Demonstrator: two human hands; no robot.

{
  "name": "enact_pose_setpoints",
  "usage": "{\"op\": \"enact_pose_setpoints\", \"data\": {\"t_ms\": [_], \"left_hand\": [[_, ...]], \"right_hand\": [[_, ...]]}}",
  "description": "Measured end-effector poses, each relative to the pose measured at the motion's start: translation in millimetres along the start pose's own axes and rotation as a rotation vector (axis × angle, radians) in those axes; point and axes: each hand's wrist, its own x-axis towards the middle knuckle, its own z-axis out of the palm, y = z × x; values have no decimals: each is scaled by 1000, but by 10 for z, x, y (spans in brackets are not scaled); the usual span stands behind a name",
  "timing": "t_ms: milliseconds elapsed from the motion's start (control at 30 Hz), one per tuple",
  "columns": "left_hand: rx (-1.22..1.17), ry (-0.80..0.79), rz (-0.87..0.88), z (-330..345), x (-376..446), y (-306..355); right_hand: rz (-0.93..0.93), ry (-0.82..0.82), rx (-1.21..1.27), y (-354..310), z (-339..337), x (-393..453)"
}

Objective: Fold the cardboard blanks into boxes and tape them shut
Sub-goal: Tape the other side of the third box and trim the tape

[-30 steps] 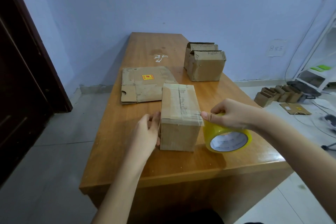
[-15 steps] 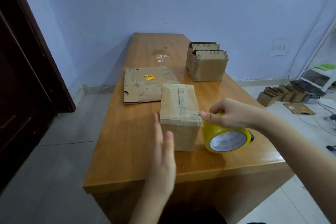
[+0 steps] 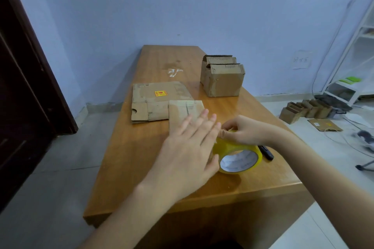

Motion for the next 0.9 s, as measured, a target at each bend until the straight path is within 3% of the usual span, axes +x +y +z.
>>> {"op": "enact_pose_setpoints", "data": {"t_ms": [67,133,233,333,600,767,833,900], "left_hand": [[3,-142,46,83,55,9],[-31,-178,15,127,42,-15],[-78,-127,-23,133,29,-48],[-95,-126,-37,117,42,-45],[-151,-115,0,15,30,-99],[-57,-97,-12,52,36,-80],[-66,-82,-16,46,34,-72],[-45,-74,-15,52,25,-66]], "right_hand": [[10,-9,36,22,19,-3],[13,-8,51,28,39,-12],[5,1,183,34,17,-61],[-62,113,380,191,14,-161],[-273,369,435,348,352,-357],[-286,371,208,297,277,-394],[-168,289,25,237,198,-402],[28,140,-321,157,95,-382]]}}
